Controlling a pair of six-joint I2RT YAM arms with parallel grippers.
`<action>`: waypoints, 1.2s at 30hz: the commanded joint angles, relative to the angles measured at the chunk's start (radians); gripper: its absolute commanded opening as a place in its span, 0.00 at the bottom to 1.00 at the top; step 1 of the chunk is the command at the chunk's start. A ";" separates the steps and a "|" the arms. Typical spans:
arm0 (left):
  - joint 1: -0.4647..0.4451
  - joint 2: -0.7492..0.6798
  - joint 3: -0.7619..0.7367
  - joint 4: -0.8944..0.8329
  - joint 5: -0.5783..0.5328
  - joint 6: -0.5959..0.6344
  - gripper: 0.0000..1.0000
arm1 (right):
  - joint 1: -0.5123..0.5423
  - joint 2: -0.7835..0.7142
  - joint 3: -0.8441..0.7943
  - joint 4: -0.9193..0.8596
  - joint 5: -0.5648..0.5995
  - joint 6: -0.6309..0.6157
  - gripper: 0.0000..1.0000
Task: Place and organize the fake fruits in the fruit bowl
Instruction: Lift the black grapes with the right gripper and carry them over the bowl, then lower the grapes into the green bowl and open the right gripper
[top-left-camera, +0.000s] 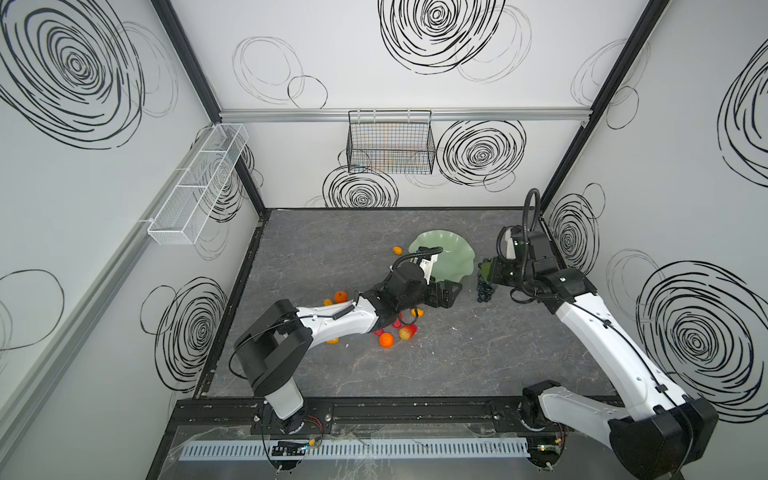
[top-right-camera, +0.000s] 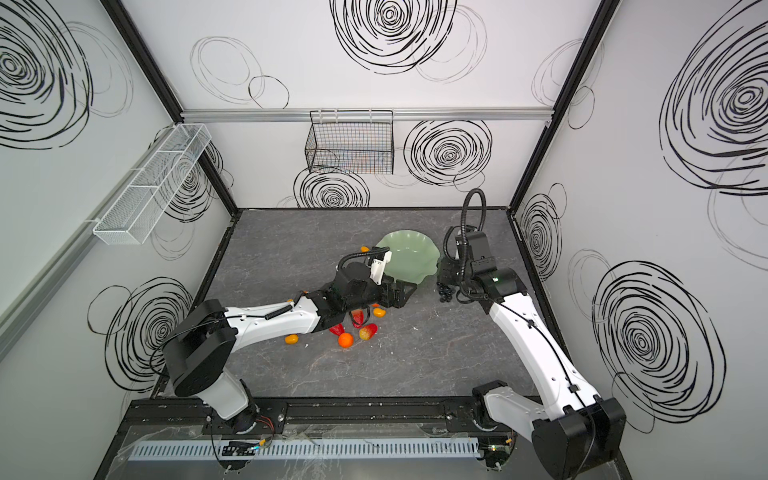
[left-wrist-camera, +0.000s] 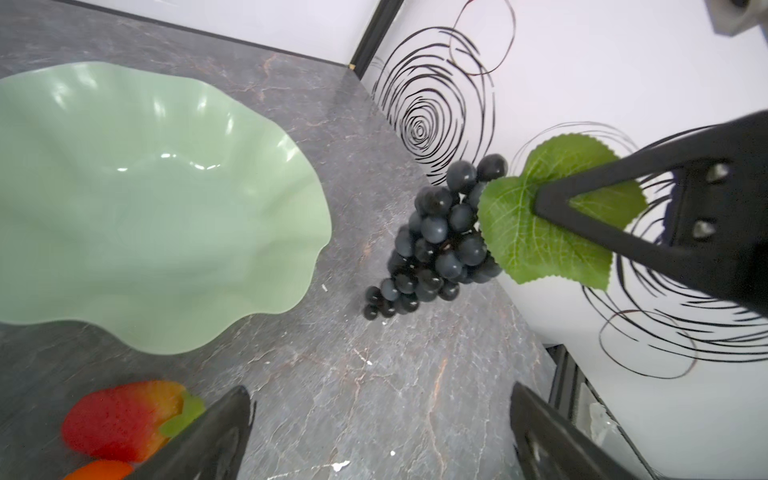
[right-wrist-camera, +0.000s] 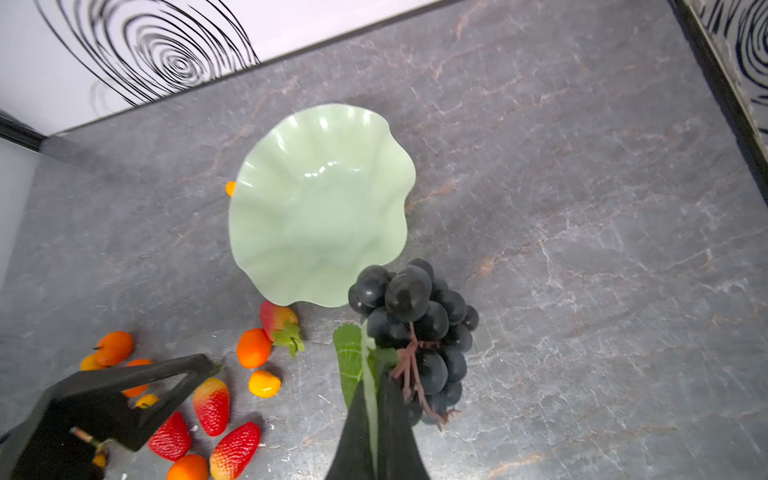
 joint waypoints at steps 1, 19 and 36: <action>0.033 0.009 0.038 0.154 0.107 0.011 0.99 | -0.002 -0.022 0.062 0.045 -0.044 -0.024 0.00; 0.194 -0.062 0.042 0.057 0.107 0.084 0.99 | 0.019 0.218 0.344 0.118 -0.135 -0.020 0.00; 0.276 -0.050 -0.004 0.004 0.068 0.139 0.99 | 0.094 0.546 0.435 0.242 -0.266 -0.001 0.00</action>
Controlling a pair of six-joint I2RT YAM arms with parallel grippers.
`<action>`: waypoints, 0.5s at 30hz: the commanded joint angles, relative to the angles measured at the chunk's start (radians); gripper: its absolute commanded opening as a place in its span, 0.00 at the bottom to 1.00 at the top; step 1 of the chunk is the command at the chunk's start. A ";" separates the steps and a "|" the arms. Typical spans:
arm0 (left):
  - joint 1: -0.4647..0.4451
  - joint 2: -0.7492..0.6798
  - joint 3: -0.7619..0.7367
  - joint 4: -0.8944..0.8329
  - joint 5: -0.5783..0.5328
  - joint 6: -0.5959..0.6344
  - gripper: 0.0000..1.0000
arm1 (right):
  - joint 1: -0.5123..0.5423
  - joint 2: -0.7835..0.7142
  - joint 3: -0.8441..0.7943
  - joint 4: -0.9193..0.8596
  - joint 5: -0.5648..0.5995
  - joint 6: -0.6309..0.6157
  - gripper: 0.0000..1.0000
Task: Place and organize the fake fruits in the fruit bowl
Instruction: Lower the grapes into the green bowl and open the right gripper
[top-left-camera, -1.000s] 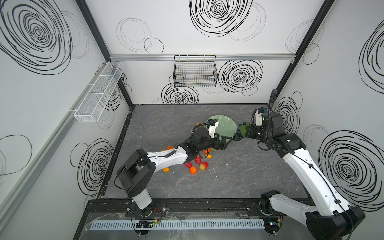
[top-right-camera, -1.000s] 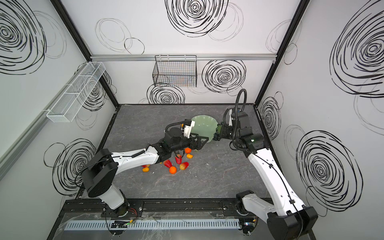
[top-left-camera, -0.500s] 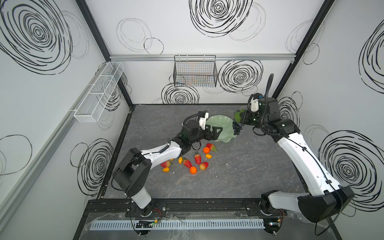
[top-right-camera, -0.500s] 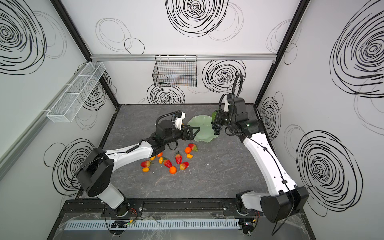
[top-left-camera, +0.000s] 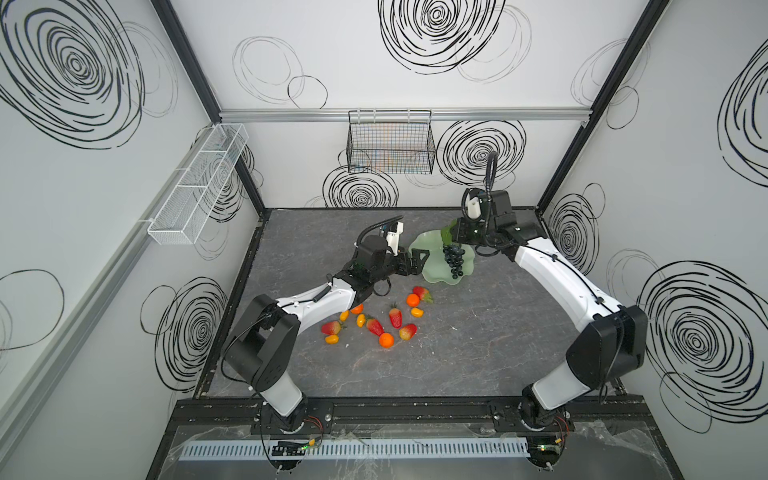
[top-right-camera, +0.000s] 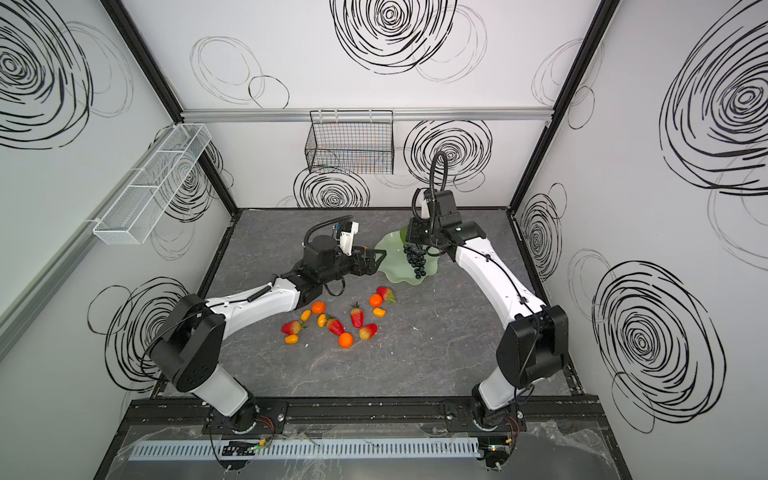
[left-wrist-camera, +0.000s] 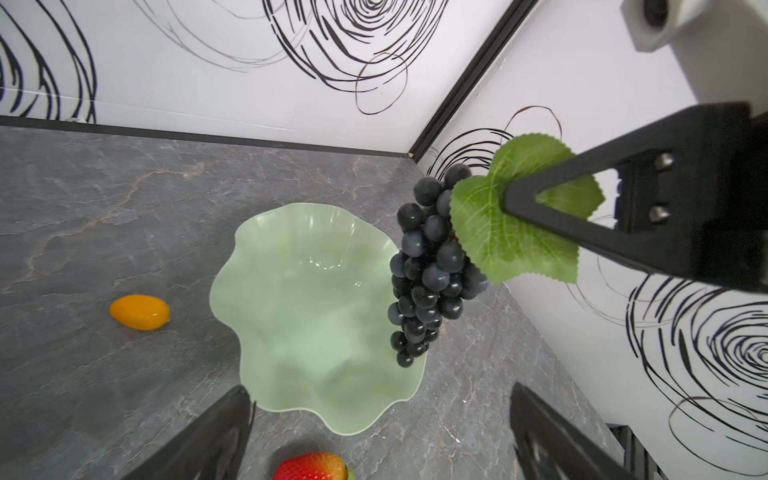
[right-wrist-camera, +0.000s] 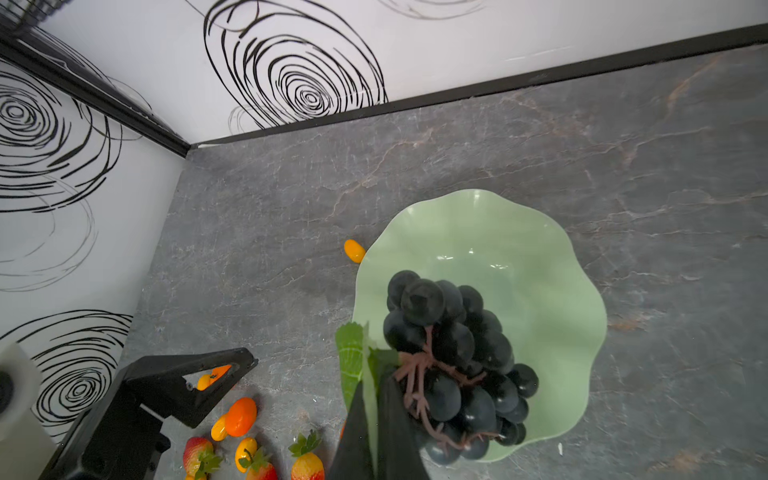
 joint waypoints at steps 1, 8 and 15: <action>0.002 -0.022 -0.013 0.012 -0.017 0.034 0.99 | 0.033 0.042 0.056 0.063 -0.047 0.005 0.00; 0.003 0.002 -0.005 0.009 -0.018 0.037 0.99 | 0.041 0.097 0.044 0.071 -0.023 0.014 0.00; -0.001 0.031 0.023 -0.016 -0.015 0.035 0.99 | -0.029 0.206 0.106 -0.016 -0.036 0.026 0.00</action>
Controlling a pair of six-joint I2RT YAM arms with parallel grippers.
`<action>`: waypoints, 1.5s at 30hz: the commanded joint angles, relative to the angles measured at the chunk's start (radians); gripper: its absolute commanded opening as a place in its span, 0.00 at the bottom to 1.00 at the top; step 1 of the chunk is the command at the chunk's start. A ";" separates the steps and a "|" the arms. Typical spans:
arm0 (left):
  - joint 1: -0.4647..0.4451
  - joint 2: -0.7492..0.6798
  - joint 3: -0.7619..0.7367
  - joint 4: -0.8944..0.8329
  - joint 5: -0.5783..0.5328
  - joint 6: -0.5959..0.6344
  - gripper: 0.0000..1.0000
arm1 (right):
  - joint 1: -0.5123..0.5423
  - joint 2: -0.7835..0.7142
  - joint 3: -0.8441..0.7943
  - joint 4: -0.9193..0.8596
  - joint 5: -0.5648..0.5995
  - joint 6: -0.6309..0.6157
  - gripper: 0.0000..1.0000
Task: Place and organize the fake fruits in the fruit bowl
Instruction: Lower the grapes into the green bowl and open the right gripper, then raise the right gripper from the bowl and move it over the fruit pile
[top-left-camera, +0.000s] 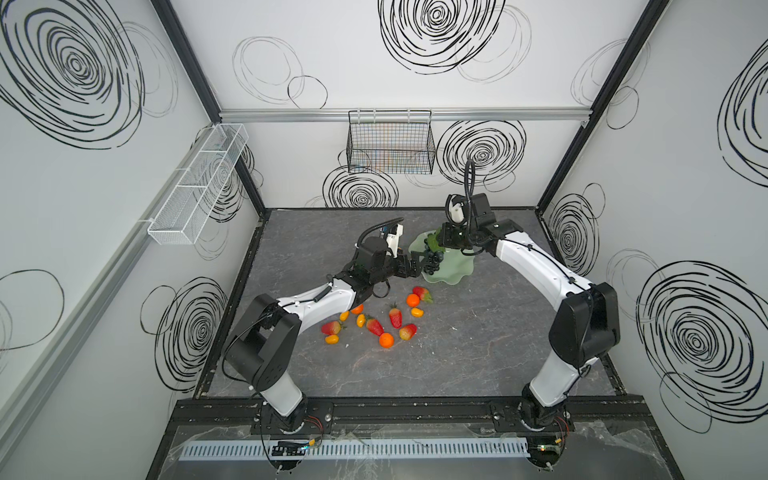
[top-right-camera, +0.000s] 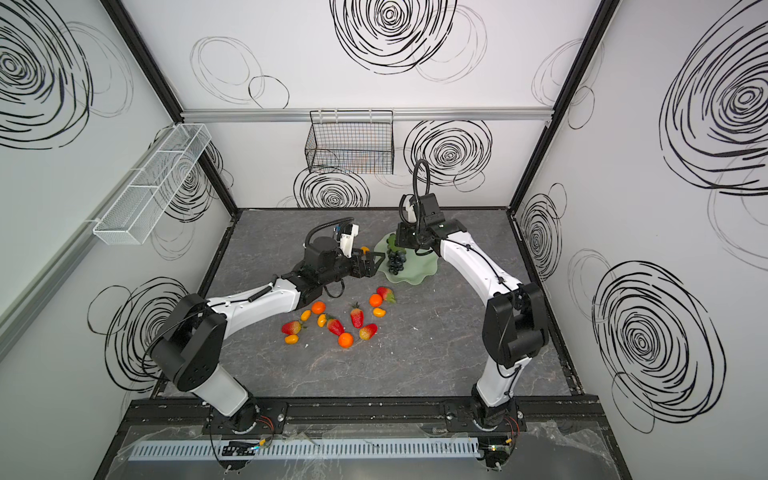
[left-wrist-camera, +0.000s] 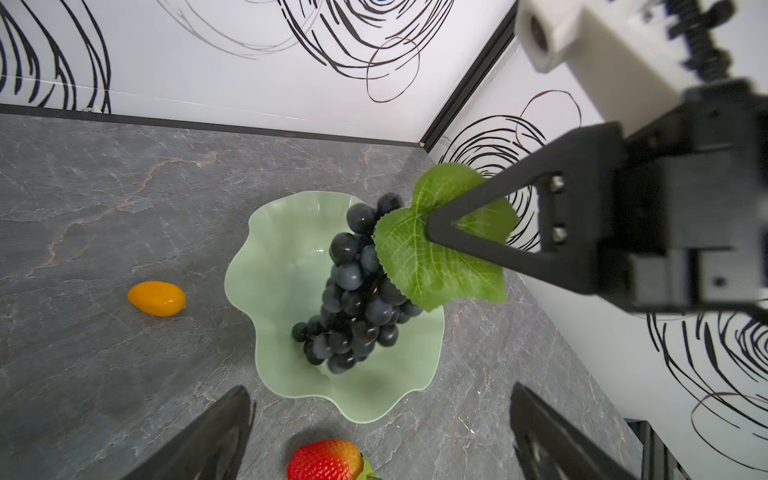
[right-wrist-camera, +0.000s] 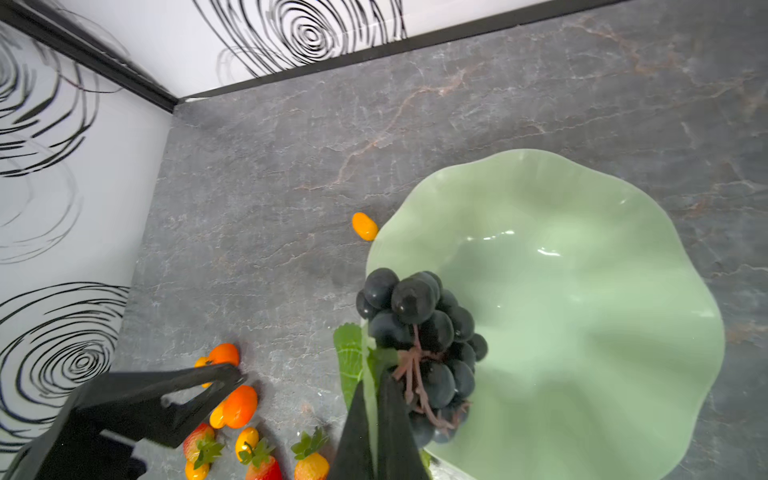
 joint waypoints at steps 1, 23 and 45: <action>-0.003 0.026 0.030 -0.005 -0.004 0.019 0.99 | -0.031 0.069 0.065 -0.029 0.004 0.009 0.00; -0.043 0.070 0.082 -0.078 -0.011 0.037 0.99 | -0.157 0.061 -0.067 -0.044 0.147 0.044 0.00; -0.069 -0.109 0.062 -0.328 -0.300 -0.017 0.99 | -0.130 -0.140 -0.173 -0.014 0.204 0.009 0.38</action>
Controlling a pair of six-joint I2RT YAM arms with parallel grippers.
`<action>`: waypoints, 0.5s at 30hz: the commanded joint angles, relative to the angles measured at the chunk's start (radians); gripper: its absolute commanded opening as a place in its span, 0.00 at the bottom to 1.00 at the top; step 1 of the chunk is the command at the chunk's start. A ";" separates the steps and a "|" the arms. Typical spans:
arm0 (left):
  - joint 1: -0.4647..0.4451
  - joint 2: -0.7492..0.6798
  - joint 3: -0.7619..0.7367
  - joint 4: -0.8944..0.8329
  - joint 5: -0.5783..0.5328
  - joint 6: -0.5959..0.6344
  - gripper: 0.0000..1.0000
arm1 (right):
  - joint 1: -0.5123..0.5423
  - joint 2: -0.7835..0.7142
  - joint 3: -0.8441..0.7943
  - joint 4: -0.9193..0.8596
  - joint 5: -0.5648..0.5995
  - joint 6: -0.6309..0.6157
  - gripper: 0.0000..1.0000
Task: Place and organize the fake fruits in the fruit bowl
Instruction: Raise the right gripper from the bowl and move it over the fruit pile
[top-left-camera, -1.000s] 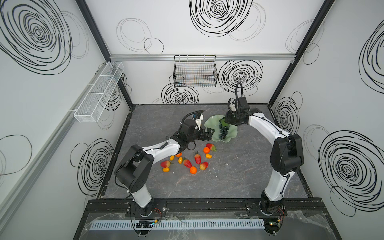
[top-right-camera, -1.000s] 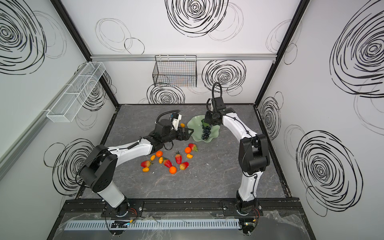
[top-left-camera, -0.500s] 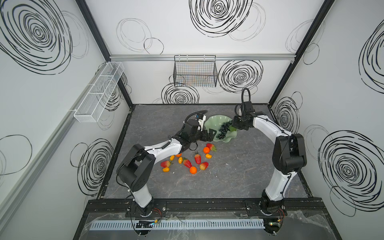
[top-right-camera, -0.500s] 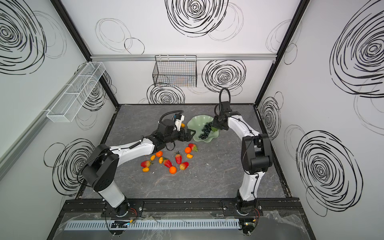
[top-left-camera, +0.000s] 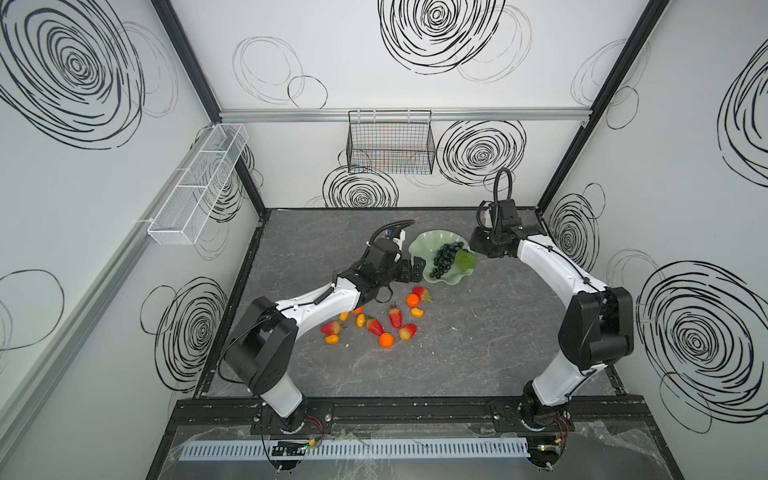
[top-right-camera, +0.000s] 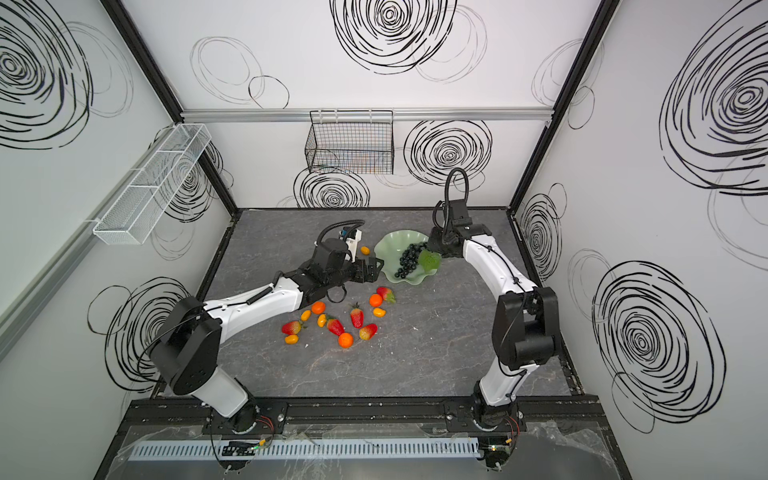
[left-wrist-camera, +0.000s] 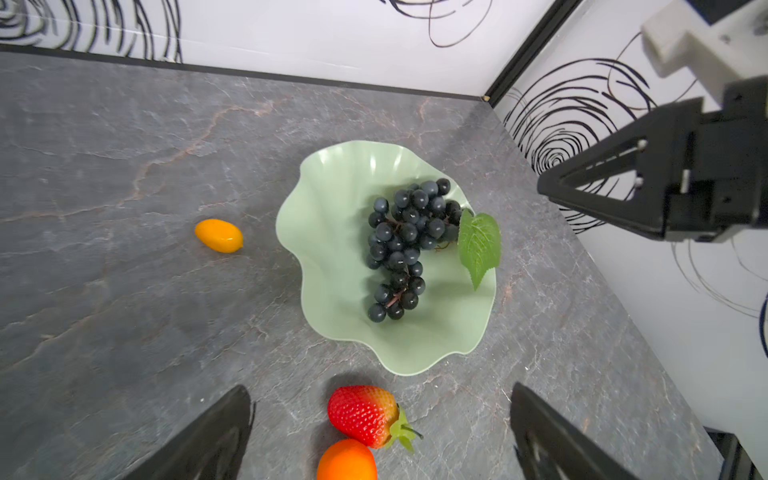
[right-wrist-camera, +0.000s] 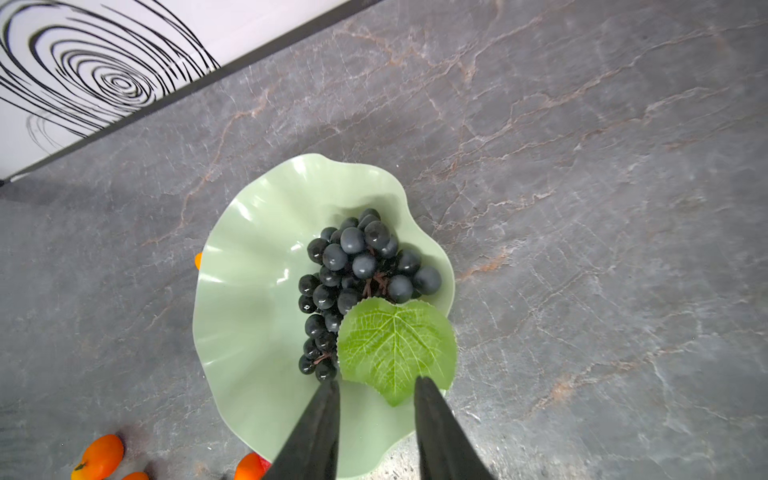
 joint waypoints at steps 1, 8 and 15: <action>-0.004 -0.082 -0.013 -0.058 -0.109 -0.029 0.99 | 0.036 -0.048 -0.031 0.030 0.059 -0.016 0.38; -0.008 -0.160 -0.024 -0.255 -0.312 -0.099 0.99 | 0.157 -0.161 -0.127 0.066 0.096 -0.023 0.39; 0.059 -0.259 -0.178 -0.152 -0.300 -0.076 0.99 | 0.268 -0.263 -0.243 0.138 0.053 0.009 0.42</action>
